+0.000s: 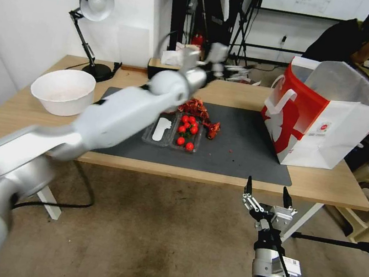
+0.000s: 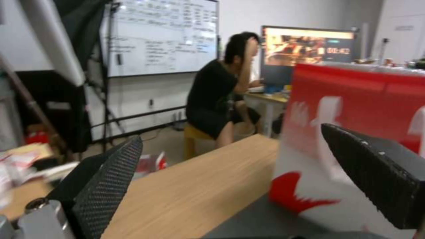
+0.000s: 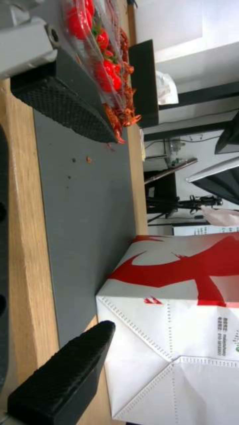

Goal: Pick up the trash from the table and place it into the takeout bag.

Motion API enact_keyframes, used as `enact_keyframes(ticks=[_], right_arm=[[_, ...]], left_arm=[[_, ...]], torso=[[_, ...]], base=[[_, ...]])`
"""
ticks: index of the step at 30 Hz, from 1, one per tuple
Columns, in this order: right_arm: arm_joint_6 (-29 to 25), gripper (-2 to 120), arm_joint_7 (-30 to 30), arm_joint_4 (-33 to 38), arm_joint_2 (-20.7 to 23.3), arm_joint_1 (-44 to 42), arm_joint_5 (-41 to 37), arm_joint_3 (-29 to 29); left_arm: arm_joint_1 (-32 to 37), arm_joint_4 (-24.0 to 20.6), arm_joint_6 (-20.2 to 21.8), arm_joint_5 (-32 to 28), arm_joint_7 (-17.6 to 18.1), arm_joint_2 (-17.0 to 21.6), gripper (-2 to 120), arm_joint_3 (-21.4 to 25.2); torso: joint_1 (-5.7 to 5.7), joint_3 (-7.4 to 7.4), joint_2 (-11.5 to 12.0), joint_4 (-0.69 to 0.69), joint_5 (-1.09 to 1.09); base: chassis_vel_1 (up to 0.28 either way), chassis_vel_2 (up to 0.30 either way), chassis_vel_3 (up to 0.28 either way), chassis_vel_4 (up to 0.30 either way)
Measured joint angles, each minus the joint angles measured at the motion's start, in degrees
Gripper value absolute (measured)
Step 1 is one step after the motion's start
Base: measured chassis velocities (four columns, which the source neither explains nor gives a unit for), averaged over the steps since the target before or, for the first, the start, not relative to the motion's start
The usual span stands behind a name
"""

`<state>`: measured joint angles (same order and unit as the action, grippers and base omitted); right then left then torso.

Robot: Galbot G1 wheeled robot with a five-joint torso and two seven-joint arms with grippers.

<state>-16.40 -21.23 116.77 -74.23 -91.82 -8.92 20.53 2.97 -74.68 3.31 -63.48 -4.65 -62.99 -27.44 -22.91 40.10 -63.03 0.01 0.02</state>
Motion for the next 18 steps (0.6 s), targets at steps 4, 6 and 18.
enact_keyframes(ticks=[4,6,18], right_arm=[[0.11,100,0.03,0.02,0.14,0.15,0.02,-0.1],[0.21,100,0.04,0.02,0.28,0.26,0.04,-0.2],[0.32,100,0.1,0.02,0.51,0.12,0.12,-0.31]], left_arm=[[3.64,-2.1,-0.13,0.64,0.01,2.76,100,2.66],[6.99,-4.17,-0.35,1.23,0.03,5.12,100,5.45],[22.39,-13.53,-1.15,5.29,0.55,14.34,100,18.79]], torso=[[0.0,0.0,0.0,0.0,0.0],[0.0,0.0,0.0,-0.01,-0.03],[0.01,-0.01,0.0,0.0,-0.01]], base=[[0.0,0.0,0.0,0.0],[0.0,0.0,0.0,0.0],[0.0,0.0,0.0,0.0]])
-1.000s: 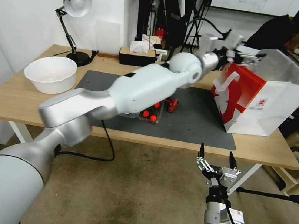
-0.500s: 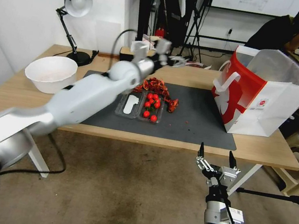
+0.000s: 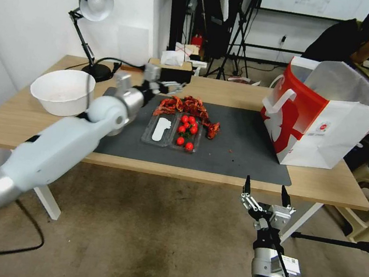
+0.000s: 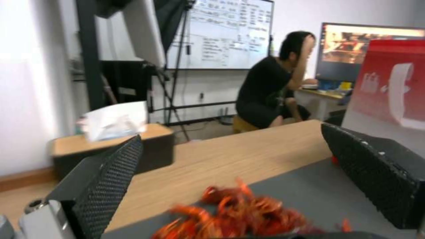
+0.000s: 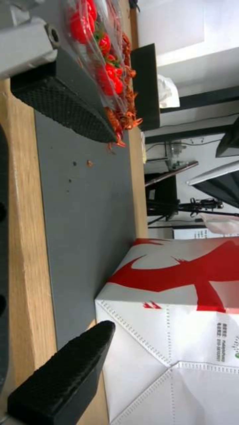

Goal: Pick up the trash from the table and place it into the takeout bag.

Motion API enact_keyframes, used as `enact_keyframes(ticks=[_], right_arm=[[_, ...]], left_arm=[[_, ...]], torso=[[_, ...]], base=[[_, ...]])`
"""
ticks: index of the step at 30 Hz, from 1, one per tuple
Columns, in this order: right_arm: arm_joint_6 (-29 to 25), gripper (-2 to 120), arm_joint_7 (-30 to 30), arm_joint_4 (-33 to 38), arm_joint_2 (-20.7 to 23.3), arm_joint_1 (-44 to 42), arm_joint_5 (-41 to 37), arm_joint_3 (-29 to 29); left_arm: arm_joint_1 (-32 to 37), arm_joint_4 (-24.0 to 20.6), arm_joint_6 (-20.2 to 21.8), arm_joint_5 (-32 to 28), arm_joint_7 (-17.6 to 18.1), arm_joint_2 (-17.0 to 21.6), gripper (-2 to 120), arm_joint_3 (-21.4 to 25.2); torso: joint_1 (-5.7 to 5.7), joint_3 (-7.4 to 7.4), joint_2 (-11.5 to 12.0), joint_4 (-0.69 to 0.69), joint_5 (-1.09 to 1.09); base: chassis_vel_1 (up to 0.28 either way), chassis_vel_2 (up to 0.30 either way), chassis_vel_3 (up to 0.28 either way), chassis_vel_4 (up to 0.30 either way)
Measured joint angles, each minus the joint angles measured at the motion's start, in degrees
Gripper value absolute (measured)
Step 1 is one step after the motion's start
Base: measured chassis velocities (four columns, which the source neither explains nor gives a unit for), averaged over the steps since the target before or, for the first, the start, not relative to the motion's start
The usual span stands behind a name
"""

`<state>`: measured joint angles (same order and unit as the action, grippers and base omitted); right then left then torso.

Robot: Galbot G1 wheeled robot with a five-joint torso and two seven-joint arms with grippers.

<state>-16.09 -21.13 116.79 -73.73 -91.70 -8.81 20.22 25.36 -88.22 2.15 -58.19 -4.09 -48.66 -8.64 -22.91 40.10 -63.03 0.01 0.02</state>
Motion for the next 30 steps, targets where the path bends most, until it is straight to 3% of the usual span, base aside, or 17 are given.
enact_keyframes(ticks=[3,9,15,23,30], right_arm=[[0.0,100,0.01,-0.04,-0.02,-0.01,0.02,-0.09],[0.0,100,0.01,-0.14,-0.17,0.02,0.19,-0.51],[-0.03,100,0.01,-0.22,-0.24,0.03,0.62,-0.84],[-0.07,100,-0.06,-0.12,-0.55,-0.52,1.1,-0.9],[-0.09,100,-0.08,-0.09,-0.55,-0.6,1.24,-0.93]], left_arm=[[3.96,-2.25,-0.05,0.98,0.48,1.36,100,3.29],[17.55,-10.45,-0.35,5.53,2.94,3.67,100,14.86],[25.2,-15.13,-1.22,9.6,4.78,3.42,100,20.58],[41.76,-20.4,-4.24,20.23,5.67,-0.73,100,31.2],[49.32,-22.66,-5.61,24.19,5.66,-4.51,100,38.37]], torso=[[-0.01,0.0,0.0,-0.01,-0.01],[0.0,0.0,0.0,0.01,-0.01],[0.0,0.0,0.0,-0.02,-0.02],[0.0,0.0,0.0,-0.01,-0.01],[0.0,0.0,0.0,-0.01,-0.02]], base=[[0.0,0.0,0.0,0.0],[0.0,0.0,0.0,0.0],[0.0,0.0,0.0,0.0],[0.0,0.0,0.0,0.0],[0.0,0.0,0.0,0.0]])
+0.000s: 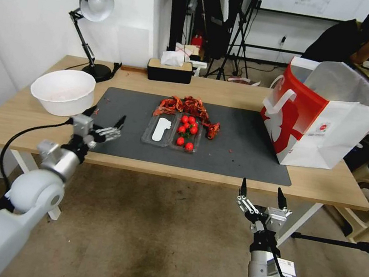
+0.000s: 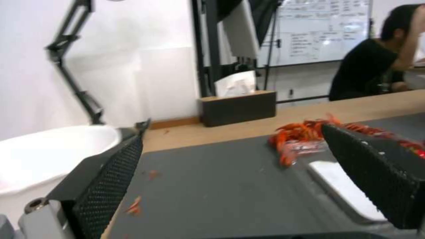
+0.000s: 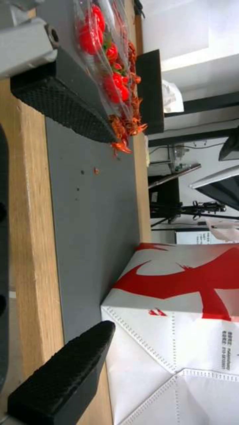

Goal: Pick up the trash from the table and place it into the takeout bag.

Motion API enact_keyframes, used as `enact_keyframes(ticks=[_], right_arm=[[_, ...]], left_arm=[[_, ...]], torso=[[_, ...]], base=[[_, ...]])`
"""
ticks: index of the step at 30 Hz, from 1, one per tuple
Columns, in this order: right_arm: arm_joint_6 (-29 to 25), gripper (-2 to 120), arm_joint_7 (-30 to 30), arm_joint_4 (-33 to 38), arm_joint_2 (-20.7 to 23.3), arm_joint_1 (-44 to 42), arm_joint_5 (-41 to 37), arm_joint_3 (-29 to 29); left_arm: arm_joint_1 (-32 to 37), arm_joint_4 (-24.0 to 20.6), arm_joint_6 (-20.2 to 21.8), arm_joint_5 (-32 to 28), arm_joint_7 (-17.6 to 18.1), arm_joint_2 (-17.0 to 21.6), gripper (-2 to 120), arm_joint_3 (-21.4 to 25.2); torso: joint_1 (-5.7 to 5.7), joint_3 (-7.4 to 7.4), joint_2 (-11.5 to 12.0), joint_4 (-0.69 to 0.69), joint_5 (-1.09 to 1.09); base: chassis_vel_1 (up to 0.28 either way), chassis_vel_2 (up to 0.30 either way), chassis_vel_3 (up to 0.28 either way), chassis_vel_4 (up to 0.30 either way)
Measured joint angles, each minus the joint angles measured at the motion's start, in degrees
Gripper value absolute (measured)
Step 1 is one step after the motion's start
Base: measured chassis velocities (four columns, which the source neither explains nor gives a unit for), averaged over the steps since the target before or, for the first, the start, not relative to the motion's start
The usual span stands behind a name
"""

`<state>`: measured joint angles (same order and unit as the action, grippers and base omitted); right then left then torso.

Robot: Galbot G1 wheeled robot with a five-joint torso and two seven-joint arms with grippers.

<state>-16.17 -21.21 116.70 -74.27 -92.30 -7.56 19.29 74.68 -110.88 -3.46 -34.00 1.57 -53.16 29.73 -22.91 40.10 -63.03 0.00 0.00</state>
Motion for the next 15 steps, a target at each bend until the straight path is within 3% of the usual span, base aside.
enact_keyframes(ticks=[5,15], right_arm=[[0.0,100,-0.02,0.08,0.02,0.04,0.21,-0.33],[0.04,100,-0.05,-0.01,0.2,0.04,0.37,-0.79]], left_arm=[[6.9,-1.28,-1.55,1.59,-0.27,-2.84,100,5.09],[14.03,-1.23,-5.25,4.14,-1.6,-7.32,100,9.18]], torso=[[0.0,0.0,0.0,0.0,0.0],[0.0,0.0,0.01,0.0,0.0]], base=[[0.0,0.0,0.0,0.0],[0.0,0.0,0.0,0.0]])
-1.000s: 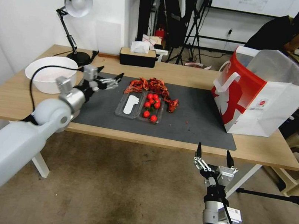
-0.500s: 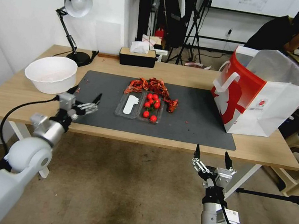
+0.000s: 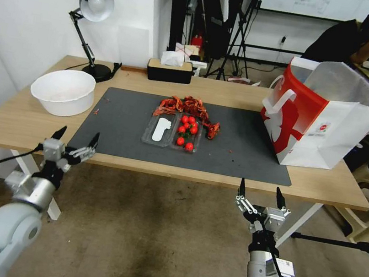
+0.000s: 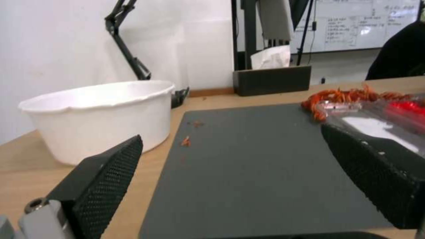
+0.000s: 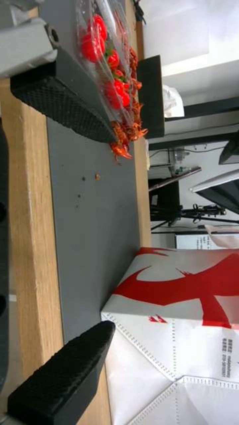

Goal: Pick up the trash from the table and place it into the takeout bag.

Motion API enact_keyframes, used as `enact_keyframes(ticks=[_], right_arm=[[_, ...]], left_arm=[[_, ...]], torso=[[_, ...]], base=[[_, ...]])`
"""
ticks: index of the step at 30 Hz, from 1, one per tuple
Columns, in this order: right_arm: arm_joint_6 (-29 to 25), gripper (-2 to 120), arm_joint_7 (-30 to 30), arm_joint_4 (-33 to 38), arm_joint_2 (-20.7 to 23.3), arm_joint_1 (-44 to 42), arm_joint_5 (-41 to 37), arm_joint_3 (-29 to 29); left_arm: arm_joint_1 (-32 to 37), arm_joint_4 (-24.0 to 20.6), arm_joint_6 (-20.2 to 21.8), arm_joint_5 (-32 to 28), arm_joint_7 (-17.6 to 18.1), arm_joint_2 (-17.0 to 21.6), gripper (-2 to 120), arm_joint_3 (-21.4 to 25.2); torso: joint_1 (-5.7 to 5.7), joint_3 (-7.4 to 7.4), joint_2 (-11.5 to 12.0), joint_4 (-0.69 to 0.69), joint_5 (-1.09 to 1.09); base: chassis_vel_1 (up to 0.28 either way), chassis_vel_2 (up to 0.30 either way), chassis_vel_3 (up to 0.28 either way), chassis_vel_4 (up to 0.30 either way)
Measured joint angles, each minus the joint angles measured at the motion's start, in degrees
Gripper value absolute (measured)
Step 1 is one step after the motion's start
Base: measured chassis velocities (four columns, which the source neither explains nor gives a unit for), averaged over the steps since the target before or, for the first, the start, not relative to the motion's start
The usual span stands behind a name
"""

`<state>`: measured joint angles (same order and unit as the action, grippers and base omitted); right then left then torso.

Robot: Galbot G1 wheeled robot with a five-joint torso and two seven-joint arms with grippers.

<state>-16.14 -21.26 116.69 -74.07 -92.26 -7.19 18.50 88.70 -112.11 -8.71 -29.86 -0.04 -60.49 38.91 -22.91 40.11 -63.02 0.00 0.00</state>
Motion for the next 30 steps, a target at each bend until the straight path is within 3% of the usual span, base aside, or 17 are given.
enact_keyframes(ticks=[12,30], right_arm=[[0.07,100,-0.34,-0.95,0.14,0.28,0.37,-0.48],[0.21,100,-0.33,-1.83,0.33,0.9,0.42,-0.96]], left_arm=[[3.03,1.69,-4.66,2.82,-1.61,-2.64,100,0.56],[3.01,2.14,-5.55,3.79,-1.84,-2.55,100,0.33]], torso=[[-0.01,0.0,0.0,0.0,0.0],[-0.01,0.0,0.0,0.0,0.0]], base=[[0.0,0.0,0.0,0.0],[0.0,0.0,0.0,0.0]])
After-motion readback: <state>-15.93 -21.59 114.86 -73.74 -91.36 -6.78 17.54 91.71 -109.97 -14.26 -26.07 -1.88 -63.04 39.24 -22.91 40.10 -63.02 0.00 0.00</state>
